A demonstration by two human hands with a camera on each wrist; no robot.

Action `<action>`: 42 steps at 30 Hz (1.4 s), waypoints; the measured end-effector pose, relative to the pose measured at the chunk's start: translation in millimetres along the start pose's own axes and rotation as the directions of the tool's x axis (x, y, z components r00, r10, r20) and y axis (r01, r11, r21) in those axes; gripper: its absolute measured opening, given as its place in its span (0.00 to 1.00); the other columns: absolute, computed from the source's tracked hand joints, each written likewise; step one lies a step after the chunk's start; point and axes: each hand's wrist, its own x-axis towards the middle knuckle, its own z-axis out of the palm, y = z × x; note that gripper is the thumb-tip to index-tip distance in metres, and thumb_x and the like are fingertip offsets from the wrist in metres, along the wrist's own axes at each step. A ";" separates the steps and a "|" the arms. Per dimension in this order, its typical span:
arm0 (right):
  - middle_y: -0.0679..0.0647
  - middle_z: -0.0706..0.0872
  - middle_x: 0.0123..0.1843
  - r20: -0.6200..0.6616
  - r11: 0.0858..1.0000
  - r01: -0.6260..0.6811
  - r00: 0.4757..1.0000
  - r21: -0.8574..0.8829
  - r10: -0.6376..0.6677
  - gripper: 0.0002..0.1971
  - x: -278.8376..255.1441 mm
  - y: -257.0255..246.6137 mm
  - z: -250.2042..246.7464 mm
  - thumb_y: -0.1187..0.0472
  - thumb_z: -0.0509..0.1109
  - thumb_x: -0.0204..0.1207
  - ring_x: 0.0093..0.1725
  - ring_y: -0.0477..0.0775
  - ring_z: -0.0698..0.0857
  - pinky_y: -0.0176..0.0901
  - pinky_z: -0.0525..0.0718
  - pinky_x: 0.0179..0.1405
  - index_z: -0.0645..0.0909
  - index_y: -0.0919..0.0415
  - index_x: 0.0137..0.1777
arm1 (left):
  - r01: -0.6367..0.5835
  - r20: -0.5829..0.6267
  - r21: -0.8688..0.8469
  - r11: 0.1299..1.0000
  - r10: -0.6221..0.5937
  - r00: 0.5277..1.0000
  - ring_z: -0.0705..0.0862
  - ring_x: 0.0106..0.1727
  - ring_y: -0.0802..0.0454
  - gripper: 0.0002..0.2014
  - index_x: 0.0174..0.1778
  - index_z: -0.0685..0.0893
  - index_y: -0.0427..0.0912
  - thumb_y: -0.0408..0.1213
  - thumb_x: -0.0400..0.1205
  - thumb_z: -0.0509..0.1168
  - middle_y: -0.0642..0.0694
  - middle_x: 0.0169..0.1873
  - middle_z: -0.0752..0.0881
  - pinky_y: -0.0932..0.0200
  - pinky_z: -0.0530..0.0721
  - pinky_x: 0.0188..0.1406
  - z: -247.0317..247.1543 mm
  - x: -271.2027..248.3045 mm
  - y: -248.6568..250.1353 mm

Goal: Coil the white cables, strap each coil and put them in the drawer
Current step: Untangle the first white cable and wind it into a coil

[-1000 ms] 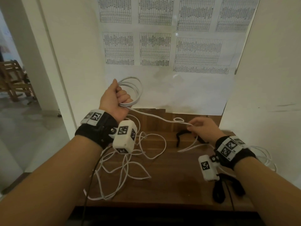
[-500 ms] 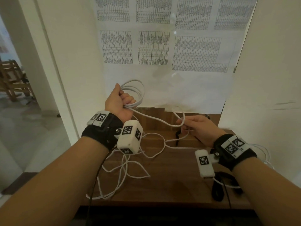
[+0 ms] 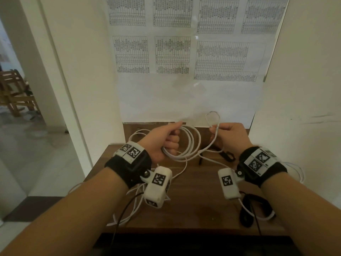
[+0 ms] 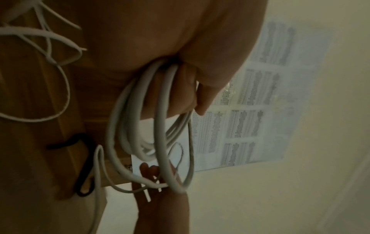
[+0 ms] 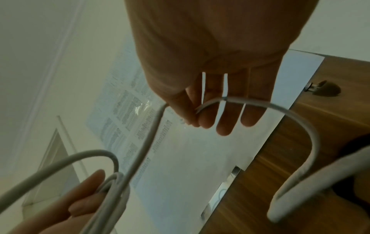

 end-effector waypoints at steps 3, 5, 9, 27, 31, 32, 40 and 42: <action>0.56 0.93 0.42 0.040 0.989 0.109 0.994 -0.103 -0.106 0.05 2.2 -4.1 3.0 0.61 0.76 0.79 0.42 0.51 0.90 0.45 0.87 0.48 0.93 0.58 0.51 | -0.020 0.048 0.250 0.968 0.008 0.999 0.58 0.16 0.60 0.18 0.33 0.72 0.47 0.48 0.88 0.62 0.55 0.20 0.62 0.67 0.59 0.14 8.9 -2.3 -2.9; 0.54 0.93 0.43 0.091 0.960 0.195 0.979 -0.200 -0.180 0.06 1.8 -10.5 5.0 0.60 0.76 0.79 0.43 0.50 0.91 0.43 0.87 0.48 0.93 0.58 0.53 | -0.035 0.065 0.392 0.919 0.010 0.998 0.60 0.16 0.60 0.17 0.35 0.77 0.44 0.47 0.88 0.63 0.54 0.20 0.65 0.67 0.59 0.15 15.5 -4.5 -5.3; 0.55 0.93 0.40 0.147 0.895 0.300 0.953 -0.330 -0.265 0.04 2.2 -22.1 9.6 0.60 0.77 0.77 0.41 0.51 0.90 0.45 0.88 0.46 0.93 0.55 0.48 | -0.114 0.069 0.623 0.773 0.091 0.993 0.67 0.18 0.58 0.15 0.49 0.90 0.37 0.46 0.87 0.65 0.49 0.23 0.79 0.66 0.64 0.18 23.4 -5.6 -15.8; 0.63 0.93 0.46 0.429 0.980 0.200 0.887 -0.021 -0.172 0.08 -14.5 -36.8 19.9 0.58 0.72 0.83 0.47 0.72 0.91 0.68 0.90 0.54 0.91 0.57 0.56 | -0.503 -0.043 0.600 0.622 0.653 0.756 0.76 0.24 0.52 0.10 0.38 0.86 0.29 0.34 0.80 0.74 0.48 0.21 0.80 0.54 0.74 0.27 4.8 0.5 -20.8; 0.63 0.93 0.47 0.329 0.986 0.135 0.931 0.100 -0.161 0.09 -16.2 -34.9 23.4 0.64 0.75 0.79 0.42 0.68 0.90 0.65 0.89 0.49 0.82 0.61 0.58 | -0.545 -0.011 0.627 0.557 0.706 0.708 0.77 0.21 0.56 0.06 0.39 0.89 0.45 0.33 0.81 0.73 0.56 0.20 0.82 0.58 0.76 0.25 5.2 -2.2 -15.2; 0.64 0.92 0.47 0.309 0.983 0.134 0.936 0.128 -0.168 0.08 -18.1 -35.2 24.9 0.67 0.74 0.80 0.42 0.68 0.89 0.64 0.88 0.48 0.83 0.62 0.57 | -0.550 -0.018 0.626 0.553 0.715 0.699 0.77 0.21 0.56 0.06 0.39 0.88 0.47 0.33 0.81 0.73 0.57 0.20 0.82 0.56 0.77 0.25 4.9 -1.7 -13.5; 0.57 0.90 0.63 0.364 0.979 0.190 0.909 0.071 -0.203 0.25 -20.9 -34.5 28.0 0.54 0.77 0.74 0.62 0.58 0.89 0.58 0.87 0.63 0.84 0.60 0.71 | -0.512 -0.010 0.734 0.447 0.760 0.650 0.80 0.30 0.64 0.06 0.41 0.87 0.50 0.35 0.83 0.71 0.59 0.28 0.85 0.71 0.74 0.34 9.4 0.1 -6.3; 0.52 0.90 0.64 0.408 0.979 0.202 0.893 0.022 -0.193 0.32 -21.2 -34.2 27.5 0.49 0.81 0.68 0.63 0.54 0.89 0.56 0.86 0.64 0.83 0.57 0.72 | -0.407 0.069 0.874 0.264 0.763 0.643 0.79 0.33 0.62 0.09 0.38 0.86 0.46 0.38 0.85 0.69 0.54 0.31 0.83 0.73 0.72 0.35 11.3 1.6 -3.8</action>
